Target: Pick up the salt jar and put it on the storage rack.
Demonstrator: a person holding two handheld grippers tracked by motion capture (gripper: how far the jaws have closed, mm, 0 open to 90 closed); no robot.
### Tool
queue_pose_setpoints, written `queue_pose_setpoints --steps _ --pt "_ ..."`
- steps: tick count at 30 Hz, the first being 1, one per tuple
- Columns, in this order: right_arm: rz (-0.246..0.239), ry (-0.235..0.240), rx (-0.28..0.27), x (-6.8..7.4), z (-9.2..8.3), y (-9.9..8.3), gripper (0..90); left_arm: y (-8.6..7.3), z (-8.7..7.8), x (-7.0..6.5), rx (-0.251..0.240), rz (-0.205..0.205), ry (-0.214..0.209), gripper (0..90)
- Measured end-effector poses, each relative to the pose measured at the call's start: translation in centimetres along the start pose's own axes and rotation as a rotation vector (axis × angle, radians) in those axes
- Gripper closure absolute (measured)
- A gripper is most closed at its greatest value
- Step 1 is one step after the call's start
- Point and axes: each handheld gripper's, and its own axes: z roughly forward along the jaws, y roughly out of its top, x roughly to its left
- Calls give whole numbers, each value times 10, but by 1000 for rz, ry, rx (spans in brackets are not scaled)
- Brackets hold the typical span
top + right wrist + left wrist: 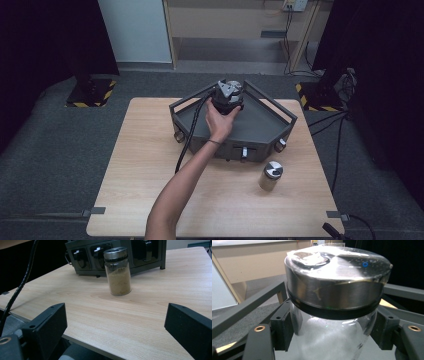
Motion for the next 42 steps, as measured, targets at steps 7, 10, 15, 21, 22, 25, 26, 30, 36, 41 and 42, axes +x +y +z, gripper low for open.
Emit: queue_pose_setpoints --steps 7,10,15,21,22,25,26,30,36,41,42 --pt "2 -3 1 -1 -1 0 47 -3 7 0 22 -4 -3 299" --pt "5 -2 -2 -1 -1 -1 47 -3 7 0 20 -4 -5 299" --pt "4 2 -1 -2 -1 -1 47 -5 8 1 16 -5 -9 298" --pt "1 2 -1 -2 -2 0 48 -6 8 2 14 -1 -13 298" --pt "2 2 -1 -2 -2 0 48 -6 8 2 14 -2 -13 298" --pt "2 3 -1 -2 -2 0 47 -5 8 2 15 -3 -13 299" --pt "2 3 -1 -2 -2 0 48 -5 8 2 15 -3 -13 298" --pt "0 3 -1 -2 -2 0 48 -5 8 2 15 -3 -13 298" --pt "2 4 1 -1 -2 0 48 -5 8 2 16 -3 -12 299" --pt "1 7 -1 -1 -1 0 47 -5 8 1 16 -5 -10 298" --pt "0 7 -2 -1 -1 0 47 -5 8 1 17 -5 -8 298"
